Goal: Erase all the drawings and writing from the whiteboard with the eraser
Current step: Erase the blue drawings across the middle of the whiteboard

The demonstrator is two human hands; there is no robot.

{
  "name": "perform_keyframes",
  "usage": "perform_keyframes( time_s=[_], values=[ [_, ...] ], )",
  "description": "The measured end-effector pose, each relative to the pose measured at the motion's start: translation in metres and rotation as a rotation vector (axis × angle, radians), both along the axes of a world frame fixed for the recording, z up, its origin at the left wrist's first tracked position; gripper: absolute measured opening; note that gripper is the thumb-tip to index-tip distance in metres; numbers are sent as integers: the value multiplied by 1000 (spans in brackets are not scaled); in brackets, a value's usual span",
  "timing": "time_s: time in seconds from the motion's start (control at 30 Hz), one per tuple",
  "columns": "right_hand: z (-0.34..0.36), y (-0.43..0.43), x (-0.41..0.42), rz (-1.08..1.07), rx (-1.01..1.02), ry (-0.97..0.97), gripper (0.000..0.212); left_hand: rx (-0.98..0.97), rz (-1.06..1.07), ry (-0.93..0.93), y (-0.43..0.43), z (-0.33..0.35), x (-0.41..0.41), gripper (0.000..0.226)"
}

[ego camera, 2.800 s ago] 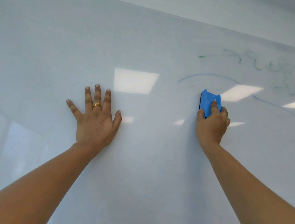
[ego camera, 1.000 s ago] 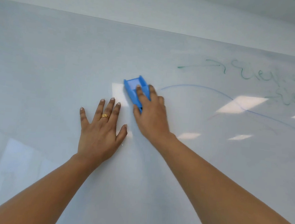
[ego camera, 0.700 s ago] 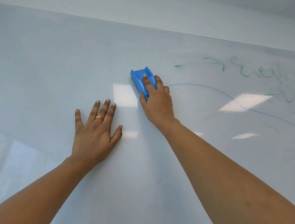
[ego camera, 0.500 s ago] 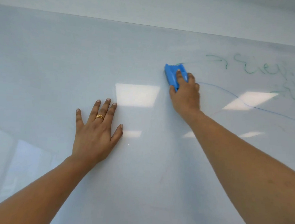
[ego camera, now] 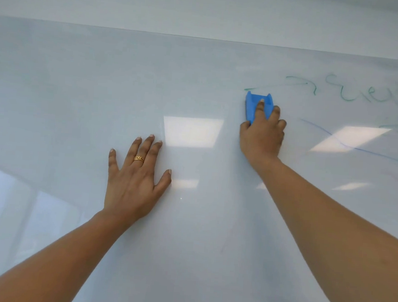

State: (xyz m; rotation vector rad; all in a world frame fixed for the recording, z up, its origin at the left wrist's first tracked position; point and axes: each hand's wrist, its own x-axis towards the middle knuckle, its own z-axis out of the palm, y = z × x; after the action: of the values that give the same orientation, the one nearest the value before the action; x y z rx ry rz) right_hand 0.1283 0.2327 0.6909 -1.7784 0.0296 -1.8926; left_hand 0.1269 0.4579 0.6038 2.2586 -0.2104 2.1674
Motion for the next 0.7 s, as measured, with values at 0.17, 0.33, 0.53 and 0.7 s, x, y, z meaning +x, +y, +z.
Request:
perform_keyframes(
  time_s=[0.17,0.33,0.53,0.7],
  values=[
    [12,60,-7,-21,-207,-31,55,-61,-23,25,1,21,-1,83],
    [11,119,-14,8,-470,-92,56,-81,-8,39,-4,26,2,79],
    [26,134,-16,14,-610,-110,53,-63,15,5,-1,26,6,90],
    [51,113,-19,61,-532,-20,54,-62,12,-1,0,24,7,88]
  ],
)
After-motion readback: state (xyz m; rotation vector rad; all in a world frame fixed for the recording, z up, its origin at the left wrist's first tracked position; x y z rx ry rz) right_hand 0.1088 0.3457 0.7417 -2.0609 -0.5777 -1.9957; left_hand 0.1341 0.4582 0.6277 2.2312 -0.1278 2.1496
